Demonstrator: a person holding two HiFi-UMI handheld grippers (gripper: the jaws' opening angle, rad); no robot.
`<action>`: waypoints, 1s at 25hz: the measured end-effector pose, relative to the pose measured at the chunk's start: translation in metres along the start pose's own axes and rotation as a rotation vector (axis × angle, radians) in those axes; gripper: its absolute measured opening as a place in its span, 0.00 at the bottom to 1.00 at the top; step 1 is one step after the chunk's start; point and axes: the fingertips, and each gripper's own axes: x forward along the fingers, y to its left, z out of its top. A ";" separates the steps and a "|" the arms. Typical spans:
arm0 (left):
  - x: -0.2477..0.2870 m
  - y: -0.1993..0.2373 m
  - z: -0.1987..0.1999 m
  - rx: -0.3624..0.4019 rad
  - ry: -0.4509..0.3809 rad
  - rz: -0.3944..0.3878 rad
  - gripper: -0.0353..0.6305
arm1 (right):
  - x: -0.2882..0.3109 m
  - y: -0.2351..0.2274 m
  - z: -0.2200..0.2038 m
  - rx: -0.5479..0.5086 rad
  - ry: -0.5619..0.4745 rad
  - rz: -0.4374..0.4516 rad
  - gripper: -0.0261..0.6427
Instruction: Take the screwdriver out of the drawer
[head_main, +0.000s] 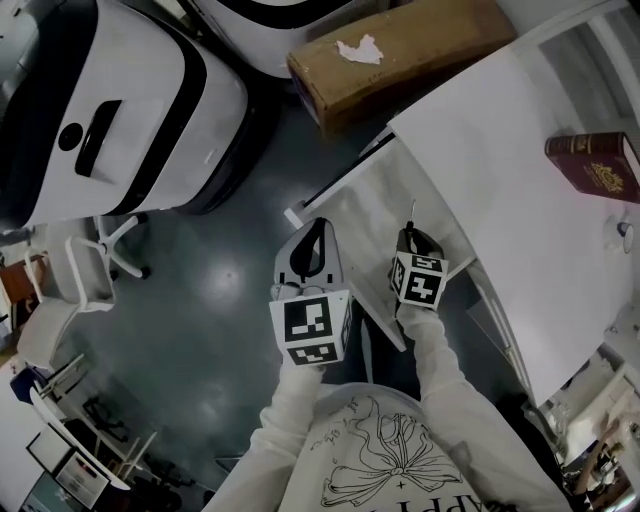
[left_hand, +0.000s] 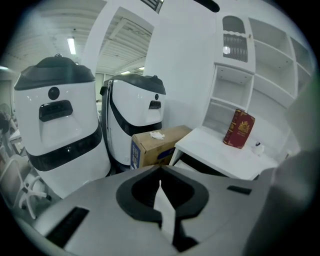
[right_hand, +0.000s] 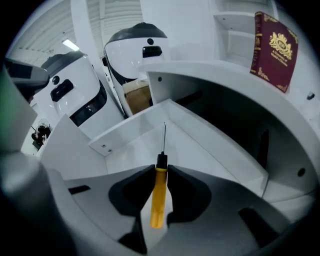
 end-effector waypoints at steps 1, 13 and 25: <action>-0.004 -0.001 0.006 0.003 -0.016 0.001 0.06 | -0.007 0.003 0.007 -0.007 -0.019 0.008 0.15; -0.076 -0.023 0.068 0.010 -0.196 0.034 0.06 | -0.123 0.029 0.094 -0.118 -0.280 0.068 0.15; -0.142 -0.037 0.132 0.046 -0.367 0.076 0.06 | -0.239 0.040 0.161 -0.160 -0.526 0.109 0.15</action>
